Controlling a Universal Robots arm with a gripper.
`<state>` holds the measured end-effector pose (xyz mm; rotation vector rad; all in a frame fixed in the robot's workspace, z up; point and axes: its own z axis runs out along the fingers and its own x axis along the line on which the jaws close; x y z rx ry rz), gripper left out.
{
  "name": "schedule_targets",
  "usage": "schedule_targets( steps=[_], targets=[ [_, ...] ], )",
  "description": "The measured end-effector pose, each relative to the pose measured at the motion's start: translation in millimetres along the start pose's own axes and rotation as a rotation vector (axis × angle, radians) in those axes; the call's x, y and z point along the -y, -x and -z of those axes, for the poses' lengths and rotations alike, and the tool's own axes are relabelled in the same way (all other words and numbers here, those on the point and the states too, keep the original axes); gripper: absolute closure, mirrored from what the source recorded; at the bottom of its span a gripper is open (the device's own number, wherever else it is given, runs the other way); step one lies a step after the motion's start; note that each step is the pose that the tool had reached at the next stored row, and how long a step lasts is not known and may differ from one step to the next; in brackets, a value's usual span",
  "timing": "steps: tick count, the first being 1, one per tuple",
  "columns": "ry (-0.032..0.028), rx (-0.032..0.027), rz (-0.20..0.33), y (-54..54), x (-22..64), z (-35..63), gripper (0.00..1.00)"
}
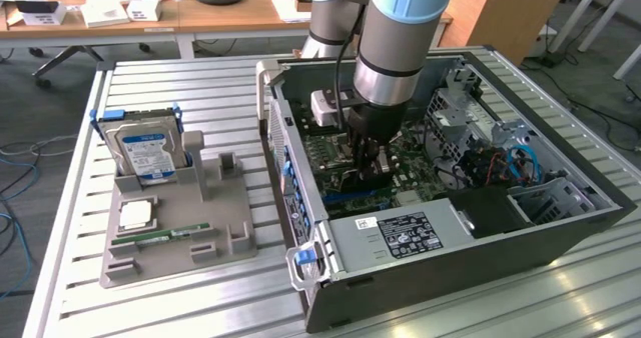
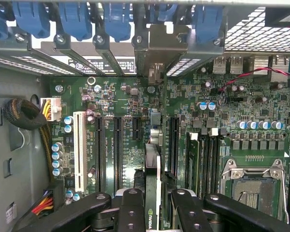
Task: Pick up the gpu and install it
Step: 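Insert the gpu into the slot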
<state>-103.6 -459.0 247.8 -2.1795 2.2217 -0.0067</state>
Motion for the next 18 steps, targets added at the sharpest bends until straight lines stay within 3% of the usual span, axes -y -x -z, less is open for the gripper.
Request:
schedule_targets(
  steps=[11, 14, 15, 18],
  targets=[
    [0.0001, 0.0001, 0.000, 0.0, 0.0, 0.0, 0.74],
    [0.0000, 0.0000, 0.000, 0.0, -0.2, 0.0, 0.73],
    [0.0000, 0.0001, 0.000, 0.0, -0.1, 0.0, 0.67],
    [0.0000, 0.0000, 0.000, 0.0, 0.0, 0.0, 0.67]
  ],
)
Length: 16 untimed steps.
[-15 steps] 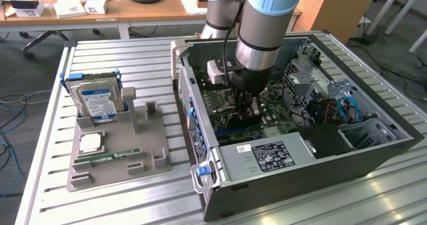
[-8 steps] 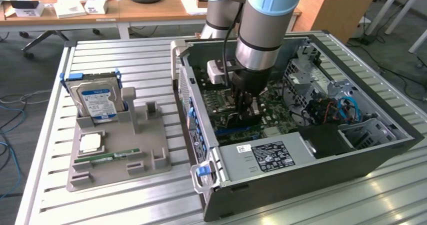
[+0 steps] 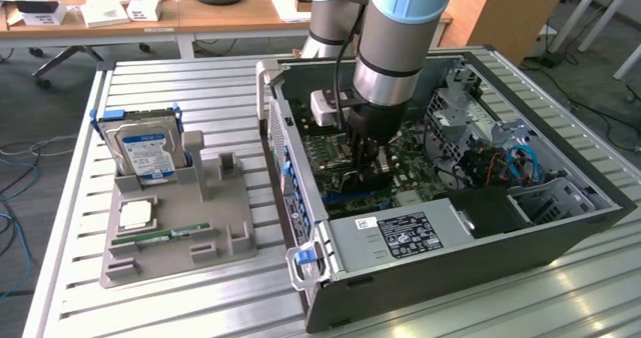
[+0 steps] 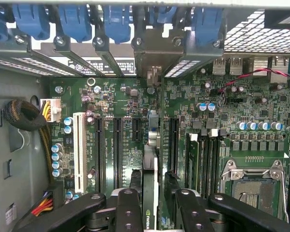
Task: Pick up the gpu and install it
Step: 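Insert the gpu into the slot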
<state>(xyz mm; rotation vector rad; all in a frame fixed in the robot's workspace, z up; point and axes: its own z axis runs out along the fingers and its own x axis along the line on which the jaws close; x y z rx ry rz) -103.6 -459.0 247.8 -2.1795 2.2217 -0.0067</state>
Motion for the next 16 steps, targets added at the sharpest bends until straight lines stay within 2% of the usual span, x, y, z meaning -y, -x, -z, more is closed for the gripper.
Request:
schedule_targets(
  steps=[4, 16],
  targets=[
    [0.0001, -0.0002, 0.000, 0.0, 0.0, 2.5, 0.67],
    [-0.0008, -0.0001, 0.000, 1.6, 0.8, 32.8, 0.67]
  ],
)
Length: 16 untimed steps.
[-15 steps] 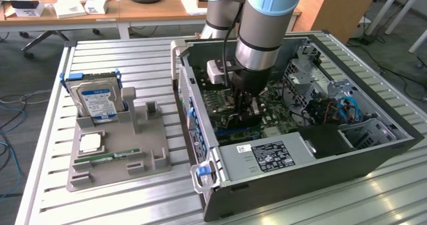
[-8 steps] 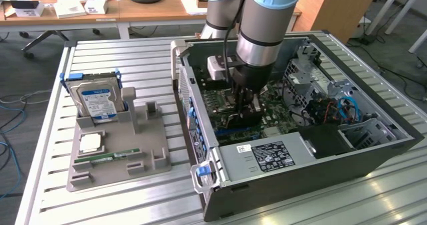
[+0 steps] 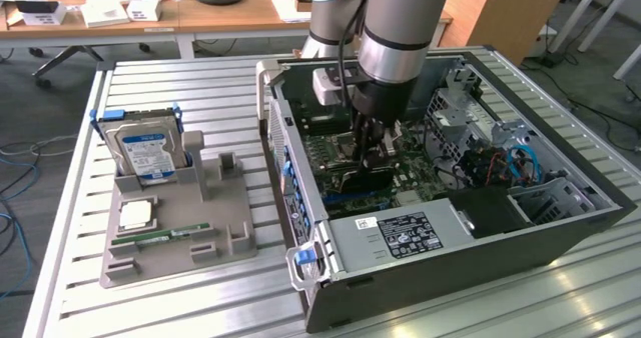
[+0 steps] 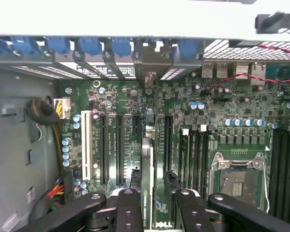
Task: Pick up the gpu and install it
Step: 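Insert the gpu into the slot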
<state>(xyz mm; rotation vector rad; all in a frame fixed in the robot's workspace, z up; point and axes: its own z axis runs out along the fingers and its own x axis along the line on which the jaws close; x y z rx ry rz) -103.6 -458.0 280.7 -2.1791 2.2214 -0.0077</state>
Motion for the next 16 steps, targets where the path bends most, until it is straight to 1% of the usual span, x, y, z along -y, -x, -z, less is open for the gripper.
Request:
schedule_targets(
  steps=[3, 10, 16],
  targets=[
    [-0.0004, 0.0003, 0.000, 0.1, 0.1, 4.7, 0.67],
    [-0.0036, 0.0003, 0.000, 0.7, 0.5, 17.5, 0.67],
    [-0.0053, 0.0004, 0.000, 1.3, 0.7, 25.3, 0.67]
  ],
)
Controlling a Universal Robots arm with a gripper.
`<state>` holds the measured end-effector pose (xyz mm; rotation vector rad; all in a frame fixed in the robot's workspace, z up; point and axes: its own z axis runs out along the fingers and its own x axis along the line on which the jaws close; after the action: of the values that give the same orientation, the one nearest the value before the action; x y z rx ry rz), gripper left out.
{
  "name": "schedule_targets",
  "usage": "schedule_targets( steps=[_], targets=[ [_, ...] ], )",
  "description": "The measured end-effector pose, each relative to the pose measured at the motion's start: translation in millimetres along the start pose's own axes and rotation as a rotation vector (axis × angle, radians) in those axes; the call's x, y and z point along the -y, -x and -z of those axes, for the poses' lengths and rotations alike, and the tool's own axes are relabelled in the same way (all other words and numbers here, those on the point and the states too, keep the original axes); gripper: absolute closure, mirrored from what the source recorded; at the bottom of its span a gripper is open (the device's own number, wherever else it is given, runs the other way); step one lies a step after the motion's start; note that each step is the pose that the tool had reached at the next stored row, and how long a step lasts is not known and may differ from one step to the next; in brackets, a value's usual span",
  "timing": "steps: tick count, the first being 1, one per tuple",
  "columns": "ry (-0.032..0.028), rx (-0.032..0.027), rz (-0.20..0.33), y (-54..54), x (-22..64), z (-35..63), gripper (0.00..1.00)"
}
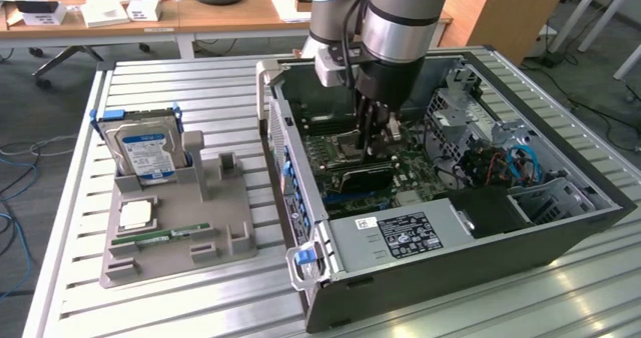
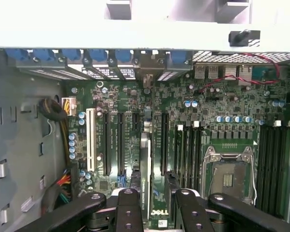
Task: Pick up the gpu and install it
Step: 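Insert the gpu into the slot, then press down on the gpu until it lock into place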
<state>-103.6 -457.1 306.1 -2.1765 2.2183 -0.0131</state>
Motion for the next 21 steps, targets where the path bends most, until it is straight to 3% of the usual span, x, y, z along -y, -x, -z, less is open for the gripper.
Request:
schedule_targets(
  steps=[8, 15, 21],
  targets=[
    [-0.0002, 0.0002, 0.000, 0.2, 0.2, 7.1, 0.67],
    [-0.0001, -0.0001, 0.000, 0.4, 0.5, 19.0, 0.67],
    [-0.0001, 0.0000, 0.000, 0.4, 0.5, 19.5, 0.67]
  ],
)
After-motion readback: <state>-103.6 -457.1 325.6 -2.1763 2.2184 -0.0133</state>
